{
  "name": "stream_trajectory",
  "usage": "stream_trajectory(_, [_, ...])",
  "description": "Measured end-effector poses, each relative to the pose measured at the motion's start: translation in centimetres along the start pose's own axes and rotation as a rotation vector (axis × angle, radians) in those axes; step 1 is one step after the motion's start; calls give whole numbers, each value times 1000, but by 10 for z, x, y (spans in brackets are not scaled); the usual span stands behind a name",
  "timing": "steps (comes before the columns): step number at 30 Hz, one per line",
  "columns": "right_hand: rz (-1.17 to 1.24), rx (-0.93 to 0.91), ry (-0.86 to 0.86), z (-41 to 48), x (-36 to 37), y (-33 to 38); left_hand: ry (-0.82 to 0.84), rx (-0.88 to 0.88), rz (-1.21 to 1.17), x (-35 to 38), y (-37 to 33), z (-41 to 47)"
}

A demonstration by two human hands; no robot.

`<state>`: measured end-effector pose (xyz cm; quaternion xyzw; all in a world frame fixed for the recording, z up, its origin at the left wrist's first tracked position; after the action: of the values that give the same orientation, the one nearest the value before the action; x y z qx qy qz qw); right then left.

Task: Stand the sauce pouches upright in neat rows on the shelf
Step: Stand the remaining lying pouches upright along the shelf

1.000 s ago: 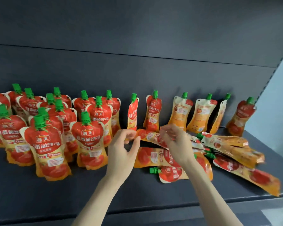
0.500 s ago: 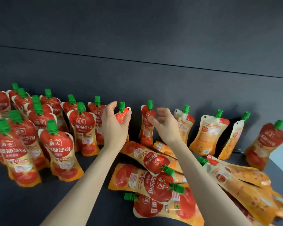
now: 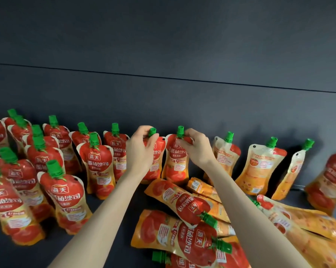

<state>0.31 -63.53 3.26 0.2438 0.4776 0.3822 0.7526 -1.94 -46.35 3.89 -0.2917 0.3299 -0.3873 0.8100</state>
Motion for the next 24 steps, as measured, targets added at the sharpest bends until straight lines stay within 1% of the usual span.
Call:
stream_trajectory(4, [-15, -20, 43, 5, -3, -1, 79, -16, -34, 5, 2, 4])
stream_trajectory(7, [-42, -32, 27, 5, -5, -4, 116, -22, -38, 6, 5, 8])
stream_trajectory(11, [-66, -24, -16, 5, -9, -10, 134, -18, -11, 3, 7, 10])
stream_trajectory(18, [-87, -15, -15, 7, -1, -7, 177, -16, 5, 4, 8, 10])
stream_trajectory(24, [-55, -7, 2, 6, 0, -3, 171, -3, 18, 1, 9, 11])
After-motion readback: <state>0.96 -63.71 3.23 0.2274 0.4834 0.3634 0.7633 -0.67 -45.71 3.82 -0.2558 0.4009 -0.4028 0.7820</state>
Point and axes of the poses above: each hand's wrist, its own z-axis towards the middle knuckle, its own x-axis out of the palm, y = z × x, the point moved 5 cm from there along z, towards the middle knuckle, and after that the axes turned 1 degree about -y, right-handed, at the moved point
